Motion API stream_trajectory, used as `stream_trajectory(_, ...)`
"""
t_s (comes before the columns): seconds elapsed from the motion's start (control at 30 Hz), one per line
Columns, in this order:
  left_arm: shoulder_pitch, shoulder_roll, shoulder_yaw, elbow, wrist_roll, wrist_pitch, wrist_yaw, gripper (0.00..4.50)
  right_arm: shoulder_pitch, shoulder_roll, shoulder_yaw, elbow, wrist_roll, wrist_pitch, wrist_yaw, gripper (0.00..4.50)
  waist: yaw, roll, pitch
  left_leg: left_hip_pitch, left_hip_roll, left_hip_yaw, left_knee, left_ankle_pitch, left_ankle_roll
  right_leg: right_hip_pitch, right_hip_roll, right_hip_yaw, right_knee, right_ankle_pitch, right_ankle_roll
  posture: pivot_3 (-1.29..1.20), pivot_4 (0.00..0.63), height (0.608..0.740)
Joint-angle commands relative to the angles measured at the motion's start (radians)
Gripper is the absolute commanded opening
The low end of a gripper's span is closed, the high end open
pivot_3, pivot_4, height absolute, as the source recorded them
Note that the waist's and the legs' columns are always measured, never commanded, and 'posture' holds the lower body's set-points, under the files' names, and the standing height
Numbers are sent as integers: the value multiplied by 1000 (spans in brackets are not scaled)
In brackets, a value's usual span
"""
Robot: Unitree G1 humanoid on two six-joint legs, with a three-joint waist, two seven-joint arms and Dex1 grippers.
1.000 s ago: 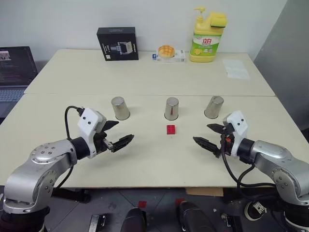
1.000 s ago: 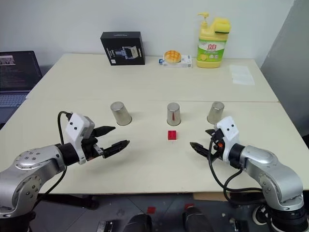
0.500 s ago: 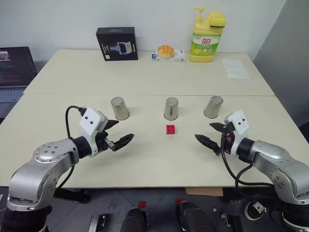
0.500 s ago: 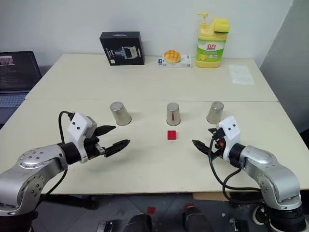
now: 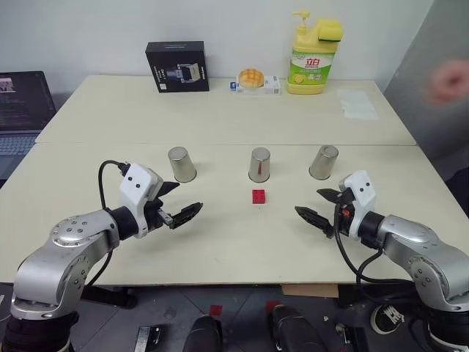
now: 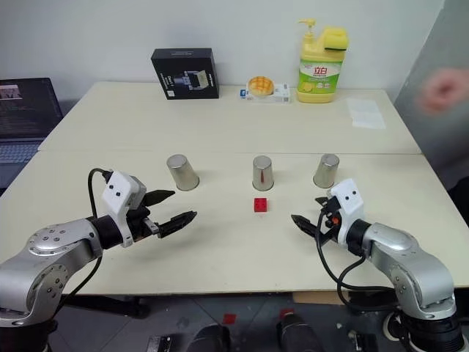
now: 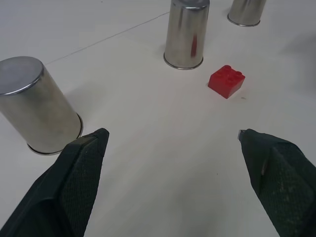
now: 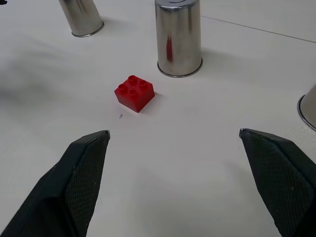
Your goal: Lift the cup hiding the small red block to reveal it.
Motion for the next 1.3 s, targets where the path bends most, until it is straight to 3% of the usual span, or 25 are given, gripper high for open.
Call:
stream_trajectory(0.03, -2, 8, 22, -10, 6, -23, 4, 4500, -5, -4, -10, -11, -1, -22, -2, 4472, 0, 0, 0, 0, 0, 0, 0, 0, 0, 0, 0, 0, 0, 0, 0, 0, 150, 740)
stream_trajectory(1.3, -2, 16, 22, 21, 36, -62, 0, 4500, -29, 19, 12, 14, -14, -36, -16, 4472, 0, 0, 0, 0, 0, 0, 0, 0, 0, 0, 0, 0, 0, 0, 0, 0, 150, 740)
